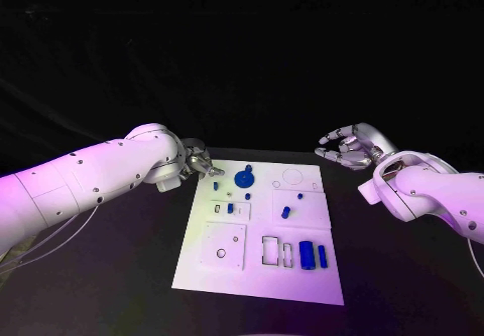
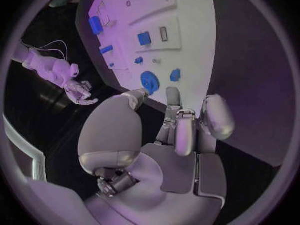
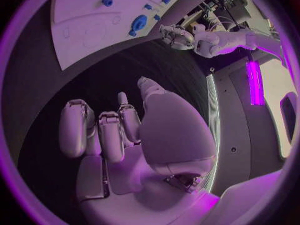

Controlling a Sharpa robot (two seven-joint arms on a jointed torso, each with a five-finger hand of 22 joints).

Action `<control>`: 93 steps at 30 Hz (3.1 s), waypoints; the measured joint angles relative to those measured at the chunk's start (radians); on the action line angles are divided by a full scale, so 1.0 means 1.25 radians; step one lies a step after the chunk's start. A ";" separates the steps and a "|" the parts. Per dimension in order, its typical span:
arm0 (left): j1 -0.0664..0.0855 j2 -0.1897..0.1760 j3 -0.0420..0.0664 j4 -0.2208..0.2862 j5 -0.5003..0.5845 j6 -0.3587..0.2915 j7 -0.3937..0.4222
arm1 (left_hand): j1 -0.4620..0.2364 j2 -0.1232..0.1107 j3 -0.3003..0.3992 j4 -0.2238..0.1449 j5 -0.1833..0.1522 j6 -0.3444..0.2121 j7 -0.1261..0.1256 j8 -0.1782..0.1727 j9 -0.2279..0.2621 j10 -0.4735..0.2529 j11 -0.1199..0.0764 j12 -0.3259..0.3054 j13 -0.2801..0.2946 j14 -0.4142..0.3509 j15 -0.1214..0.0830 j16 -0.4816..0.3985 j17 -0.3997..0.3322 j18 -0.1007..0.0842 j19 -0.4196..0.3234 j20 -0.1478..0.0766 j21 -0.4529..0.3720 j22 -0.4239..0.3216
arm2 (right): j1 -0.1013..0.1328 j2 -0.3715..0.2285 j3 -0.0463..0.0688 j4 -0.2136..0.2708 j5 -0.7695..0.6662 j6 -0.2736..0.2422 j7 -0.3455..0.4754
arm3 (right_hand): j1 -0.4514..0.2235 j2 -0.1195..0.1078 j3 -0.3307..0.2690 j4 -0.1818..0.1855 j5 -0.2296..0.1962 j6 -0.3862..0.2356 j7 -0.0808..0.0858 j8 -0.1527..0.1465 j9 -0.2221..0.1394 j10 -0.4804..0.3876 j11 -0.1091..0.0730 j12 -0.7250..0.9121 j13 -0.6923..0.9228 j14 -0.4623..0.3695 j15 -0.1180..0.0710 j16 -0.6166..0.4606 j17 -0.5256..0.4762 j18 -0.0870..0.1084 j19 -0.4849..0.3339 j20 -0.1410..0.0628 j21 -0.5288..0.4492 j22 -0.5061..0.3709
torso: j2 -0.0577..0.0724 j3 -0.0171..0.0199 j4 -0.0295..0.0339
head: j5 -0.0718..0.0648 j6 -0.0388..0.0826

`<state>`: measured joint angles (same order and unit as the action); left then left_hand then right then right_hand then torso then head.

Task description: Assemble the parts on the task board

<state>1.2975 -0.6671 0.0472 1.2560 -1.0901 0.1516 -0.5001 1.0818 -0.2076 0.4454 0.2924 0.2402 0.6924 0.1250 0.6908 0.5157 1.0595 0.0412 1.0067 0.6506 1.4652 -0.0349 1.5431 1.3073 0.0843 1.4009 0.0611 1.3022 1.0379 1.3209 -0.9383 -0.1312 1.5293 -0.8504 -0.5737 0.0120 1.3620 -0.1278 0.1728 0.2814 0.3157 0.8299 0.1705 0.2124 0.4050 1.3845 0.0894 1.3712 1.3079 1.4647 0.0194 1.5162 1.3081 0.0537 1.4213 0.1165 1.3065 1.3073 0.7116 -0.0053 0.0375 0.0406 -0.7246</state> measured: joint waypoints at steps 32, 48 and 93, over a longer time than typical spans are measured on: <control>-0.001 0.058 -0.029 -0.093 -0.010 0.065 0.000 | -0.021 0.021 -0.040 0.000 0.000 0.066 -0.023 0.026 -0.011 0.045 -0.016 0.043 0.039 0.000 0.000 0.000 0.000 0.000 0.007 -0.002 0.016 0.028 | -0.001 0.004 0.000 -0.002 0.000 0.000 0.000 | 0.000 0.000 0.000 0.000 0.000 0.000 0.000 0.000 0.000 0.000 0.000 0.000 0.000 0.000 0.000 0.000 0.000 0.000 0.000 0.000 0.000 0.000 | -0.001 0.0004 -0.0002 | -0.001 -0.010; -0.002 0.064 -0.032 -0.101 -0.009 0.067 0.000 | 0.013 0.055 -0.035 -0.005 0.000 0.071 -0.029 0.036 -0.011 0.049 -0.020 0.046 0.040 0.000 -0.006 0.000 0.000 0.000 0.010 -0.004 0.019 0.031 | -0.001 0.004 0.000 -0.002 0.000 0.000 0.000 | -0.007 0.000 0.000 0.000 0.000 0.000 0.000 0.003 0.000 0.000 0.000 0.000 0.000 0.003 -0.003 0.000 0.000 0.000 0.000 0.000 0.000 0.000 | -0.001 0.0002 -0.0001 | -0.002 -0.012; -0.004 0.068 -0.035 -0.114 0.009 0.074 0.000 | 0.167 0.034 0.176 -0.017 0.003 0.059 -0.026 0.082 -0.002 0.056 -0.024 0.043 0.016 0.000 -0.018 0.003 0.000 0.000 0.008 -0.012 0.022 0.040 | -0.001 0.005 0.000 -0.004 0.000 0.000 0.000 | -0.006 0.000 0.000 0.000 0.000 0.000 0.000 0.003 0.000 0.000 0.000 0.000 0.000 0.003 -0.003 0.000 -0.001 0.000 0.000 0.000 0.000 0.000 | -0.002 0.0005 0.0001 | -0.001 -0.020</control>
<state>1.2920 -0.5822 0.0038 1.1136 -1.0794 0.2439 -0.5006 1.2909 -0.1649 0.6655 0.2714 0.2443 0.7668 0.0928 0.7934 0.5131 1.1297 0.0110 1.0601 0.6702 1.4650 -0.0573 1.5471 1.3073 0.0842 1.4114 0.0464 1.3293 1.0875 1.3192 -0.9319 -0.1315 1.5249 -0.8502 -0.5736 0.0118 1.3541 -0.1277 0.1728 0.2814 0.3157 0.8299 0.1705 0.2163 0.4049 1.3845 0.0894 1.3712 1.3073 1.4684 0.0158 1.5162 1.3074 0.0537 1.4213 0.1165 1.3066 1.3073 0.7087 -0.0047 0.0376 0.0396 -0.7491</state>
